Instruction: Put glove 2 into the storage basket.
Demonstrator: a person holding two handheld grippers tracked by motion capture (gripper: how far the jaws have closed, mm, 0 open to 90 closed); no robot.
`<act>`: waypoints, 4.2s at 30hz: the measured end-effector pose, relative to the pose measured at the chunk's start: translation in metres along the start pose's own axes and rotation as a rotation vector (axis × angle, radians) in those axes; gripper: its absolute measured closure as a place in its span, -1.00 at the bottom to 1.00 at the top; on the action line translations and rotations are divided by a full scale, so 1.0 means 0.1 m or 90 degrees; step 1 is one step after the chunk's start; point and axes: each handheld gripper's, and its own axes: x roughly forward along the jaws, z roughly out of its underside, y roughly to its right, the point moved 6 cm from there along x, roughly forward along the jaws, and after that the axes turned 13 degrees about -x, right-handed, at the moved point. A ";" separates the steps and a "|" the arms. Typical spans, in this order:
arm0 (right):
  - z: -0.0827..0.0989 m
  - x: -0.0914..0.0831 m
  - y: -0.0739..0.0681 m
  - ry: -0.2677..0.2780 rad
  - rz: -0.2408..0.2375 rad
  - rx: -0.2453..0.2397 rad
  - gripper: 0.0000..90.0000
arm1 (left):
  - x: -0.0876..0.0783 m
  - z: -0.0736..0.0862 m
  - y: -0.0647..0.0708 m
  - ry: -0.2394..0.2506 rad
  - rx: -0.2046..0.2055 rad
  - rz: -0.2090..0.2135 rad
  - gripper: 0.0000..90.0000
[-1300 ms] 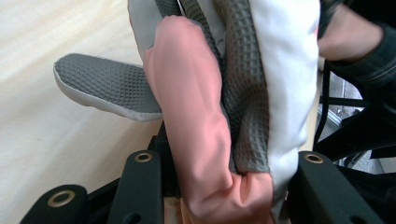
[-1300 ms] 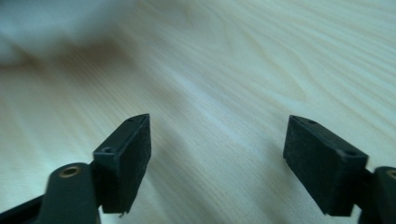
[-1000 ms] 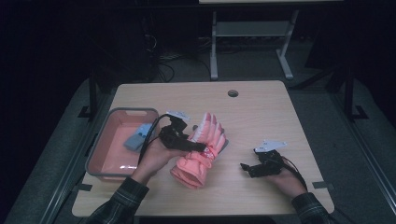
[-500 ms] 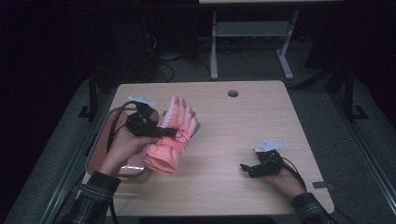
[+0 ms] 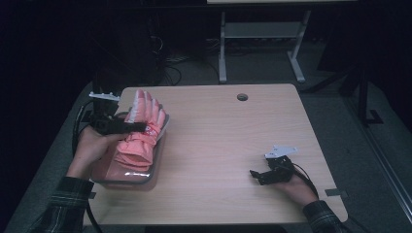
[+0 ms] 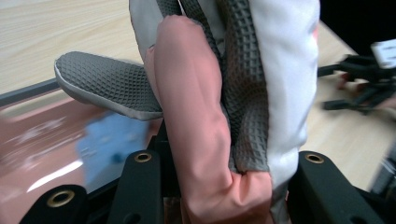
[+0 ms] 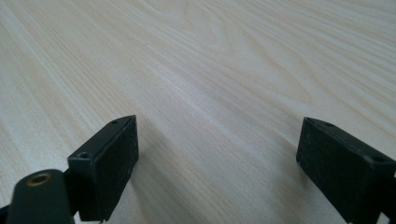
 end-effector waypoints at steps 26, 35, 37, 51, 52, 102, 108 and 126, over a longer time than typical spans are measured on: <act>0.00 0.00 0.00 0.001 0.001 -0.001 -0.73 | 0.71 0.53 -0.67 -0.083 -0.048 -0.058 0.24; 0.00 0.00 0.00 0.000 0.002 0.000 -0.73 | 0.66 0.52 -0.69 -0.060 -0.074 -0.037 -0.30; 0.00 0.00 0.00 0.000 0.002 0.000 -0.73 | 0.64 0.52 -0.69 -0.064 -0.068 -0.041 -0.41; 0.00 0.00 0.00 -0.002 0.003 0.002 -0.73 | 0.38 0.39 -0.58 -0.016 -0.032 -0.068 -0.69; 0.00 0.00 0.00 -0.002 0.004 0.002 -0.73 | 0.35 0.38 -0.57 -0.012 -0.030 -0.067 -0.69; -0.01 0.01 0.00 -0.002 0.004 0.003 -0.73 | 1.01 0.43 1.10 0.001 0.154 0.054 -0.68; -0.01 0.01 -0.01 -0.002 0.003 0.002 -0.73 | 1.22 0.60 1.25 -0.012 0.170 0.055 -0.68; -0.01 0.01 -0.01 -0.001 0.001 -0.001 -0.73 | 1.85 1.13 1.28 -0.055 0.235 0.018 -0.68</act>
